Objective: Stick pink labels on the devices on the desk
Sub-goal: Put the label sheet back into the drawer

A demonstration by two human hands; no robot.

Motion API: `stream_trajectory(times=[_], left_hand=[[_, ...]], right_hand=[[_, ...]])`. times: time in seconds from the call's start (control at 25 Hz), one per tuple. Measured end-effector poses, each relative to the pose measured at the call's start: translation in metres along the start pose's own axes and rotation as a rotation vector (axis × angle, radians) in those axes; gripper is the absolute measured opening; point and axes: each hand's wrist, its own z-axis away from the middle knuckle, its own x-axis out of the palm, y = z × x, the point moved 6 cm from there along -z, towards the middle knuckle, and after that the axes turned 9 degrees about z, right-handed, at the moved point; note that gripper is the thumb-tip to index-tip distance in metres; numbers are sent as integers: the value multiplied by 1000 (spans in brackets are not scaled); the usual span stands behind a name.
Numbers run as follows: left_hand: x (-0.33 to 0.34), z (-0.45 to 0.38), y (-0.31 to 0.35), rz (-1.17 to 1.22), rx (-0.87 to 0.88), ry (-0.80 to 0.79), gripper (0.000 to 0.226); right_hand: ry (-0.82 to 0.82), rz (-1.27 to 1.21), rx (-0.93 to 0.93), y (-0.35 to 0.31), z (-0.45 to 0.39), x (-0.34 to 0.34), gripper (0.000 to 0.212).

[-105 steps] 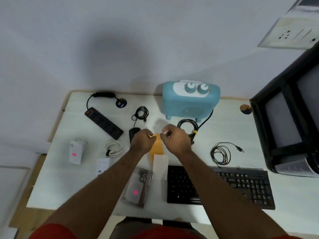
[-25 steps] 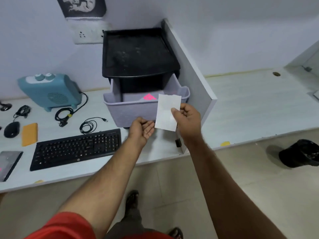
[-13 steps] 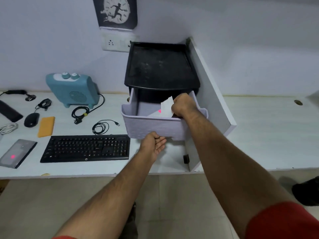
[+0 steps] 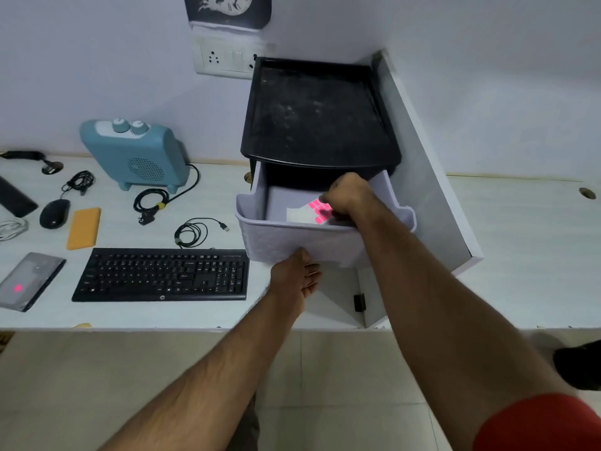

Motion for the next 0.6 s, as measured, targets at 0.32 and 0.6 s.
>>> stream_trajectory(times=[0.32, 0.6], left_hand=[[8, 25, 71, -604, 563, 81, 31], [19, 24, 123, -1028, 804, 196, 50]], right_hand=[[250, -251, -321, 1, 91, -31, 12], [332, -276, -25, 43, 93, 3, 19]])
